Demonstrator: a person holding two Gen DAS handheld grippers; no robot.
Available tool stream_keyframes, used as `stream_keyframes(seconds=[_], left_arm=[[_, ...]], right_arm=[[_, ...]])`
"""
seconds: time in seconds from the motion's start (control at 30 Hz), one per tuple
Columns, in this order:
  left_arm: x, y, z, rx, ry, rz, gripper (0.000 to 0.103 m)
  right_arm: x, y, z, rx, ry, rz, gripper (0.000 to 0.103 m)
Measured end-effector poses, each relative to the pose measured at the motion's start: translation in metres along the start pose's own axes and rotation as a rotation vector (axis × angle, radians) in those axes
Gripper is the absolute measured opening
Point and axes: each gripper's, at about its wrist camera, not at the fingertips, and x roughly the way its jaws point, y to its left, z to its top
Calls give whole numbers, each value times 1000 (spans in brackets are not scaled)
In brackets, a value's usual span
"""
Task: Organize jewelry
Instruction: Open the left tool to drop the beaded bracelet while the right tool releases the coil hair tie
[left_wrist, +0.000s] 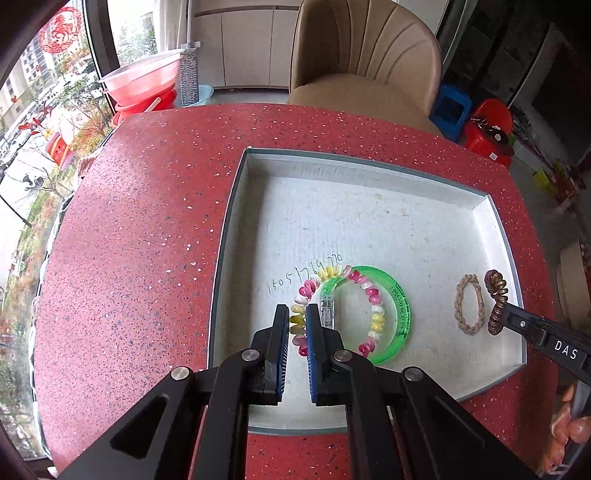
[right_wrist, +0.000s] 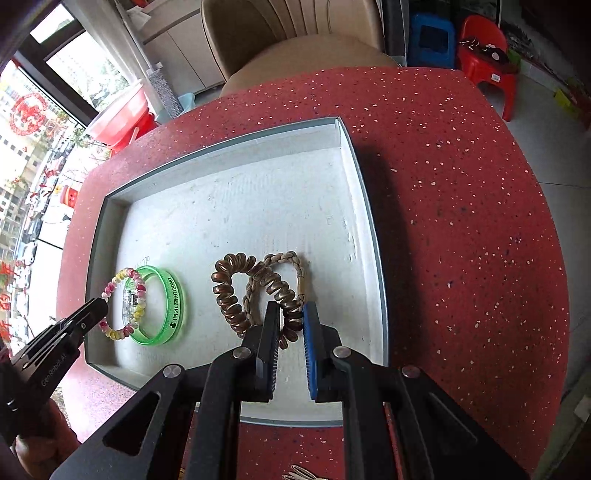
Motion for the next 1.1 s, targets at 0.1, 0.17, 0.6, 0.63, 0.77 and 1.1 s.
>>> stream_keyframes(seconds=[0.1,0.17,0.6,0.63,0.77,1.1], left_arm=[[7,-3,0,14,12,23,28],[12,-6,-2,29,27,37,28],[12,-13,-3,60,19,71,28],[9,-14,-3,60,4,73,28],[-2,-15,-4,68,-32,69,28],[-18,-12,-29,81,-3,22,28]], right_arm=[[10,-2,2,3,24,-2,15],[15,-3,1,6,33,-2,15],[11,-3,1,30,45,78,50],[9,-2,0,37,43,91,54],[-1,-2,-5,44,26,116,59],[-34,-4,-35,85,5,159,64]])
